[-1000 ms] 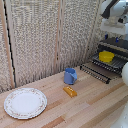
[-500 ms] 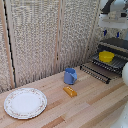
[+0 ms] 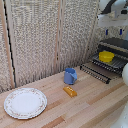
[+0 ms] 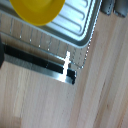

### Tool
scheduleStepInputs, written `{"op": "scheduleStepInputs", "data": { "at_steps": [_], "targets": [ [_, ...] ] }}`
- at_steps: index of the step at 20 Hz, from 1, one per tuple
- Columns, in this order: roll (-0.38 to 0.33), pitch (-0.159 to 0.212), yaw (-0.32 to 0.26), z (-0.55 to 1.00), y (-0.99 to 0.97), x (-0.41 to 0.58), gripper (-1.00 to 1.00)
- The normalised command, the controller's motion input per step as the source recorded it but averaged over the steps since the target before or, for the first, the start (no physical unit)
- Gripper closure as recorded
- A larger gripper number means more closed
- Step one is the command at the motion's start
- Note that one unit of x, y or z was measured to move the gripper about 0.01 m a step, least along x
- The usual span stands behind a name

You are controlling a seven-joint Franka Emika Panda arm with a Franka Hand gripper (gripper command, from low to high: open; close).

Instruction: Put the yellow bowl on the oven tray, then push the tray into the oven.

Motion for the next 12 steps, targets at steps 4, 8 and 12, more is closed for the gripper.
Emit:
{"op": "scheduleStepInputs", "data": {
  "at_steps": [4, 8, 12],
  "targets": [
    [-0.374, 0.050, 0.205, -0.23, 0.00, 0.000, -1.00],
    [-0.315, 0.145, 0.204, 0.00, 0.02, -0.079, -1.00],
    [-0.234, 0.226, 0.221, 0.10, 0.12, -0.160, -1.00]
  ]
}}
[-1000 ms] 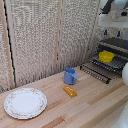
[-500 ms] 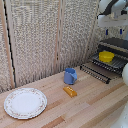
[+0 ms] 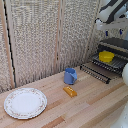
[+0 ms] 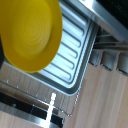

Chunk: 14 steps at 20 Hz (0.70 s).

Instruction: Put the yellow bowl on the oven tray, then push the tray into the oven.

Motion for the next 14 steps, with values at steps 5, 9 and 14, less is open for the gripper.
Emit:
{"op": "scheduleStepInputs", "data": {
  "at_steps": [5, 9, 14],
  "targets": [
    [-0.208, 0.257, 0.221, 0.13, 0.17, -0.175, -1.00],
    [-0.206, 0.229, 0.203, 0.11, 0.21, -0.053, -1.00],
    [-0.222, 0.154, 0.188, 0.01, 0.23, 0.073, -1.00]
  ]
}}
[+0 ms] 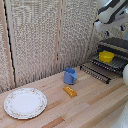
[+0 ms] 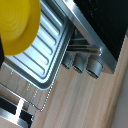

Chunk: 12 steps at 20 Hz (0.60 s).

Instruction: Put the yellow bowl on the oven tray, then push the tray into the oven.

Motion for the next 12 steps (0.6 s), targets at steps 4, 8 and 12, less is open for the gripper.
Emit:
{"op": "scheduleStepInputs", "data": {
  "at_steps": [4, 8, 12],
  "targets": [
    [-0.307, 0.083, 0.153, -0.10, 0.24, 0.223, -1.00],
    [-0.330, 0.078, 0.148, -0.14, 0.22, 0.207, -1.00],
    [-0.329, 0.118, 0.158, -0.09, 0.17, 0.047, -1.00]
  ]
}}
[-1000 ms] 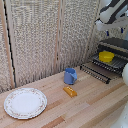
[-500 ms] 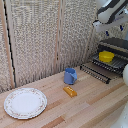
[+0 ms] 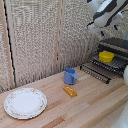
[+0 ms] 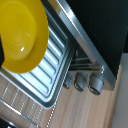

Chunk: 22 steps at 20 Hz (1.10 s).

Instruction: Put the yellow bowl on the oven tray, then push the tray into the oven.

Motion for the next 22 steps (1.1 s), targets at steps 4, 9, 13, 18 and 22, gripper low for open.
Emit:
{"op": "scheduleStepInputs", "data": {
  "at_steps": [4, 9, 13, 18, 22],
  "targets": [
    [-0.317, 0.164, 0.170, -0.03, 0.12, -0.020, -1.00],
    [-0.300, 0.217, 0.169, 0.00, 0.15, -0.154, -1.00],
    [-0.303, 0.226, 0.170, 0.00, 0.14, -0.189, -1.00],
    [-0.317, 0.222, 0.168, -0.01, 0.11, -0.190, -1.00],
    [-0.335, 0.217, 0.165, -0.05, 0.08, -0.204, -1.00]
  ]
}}
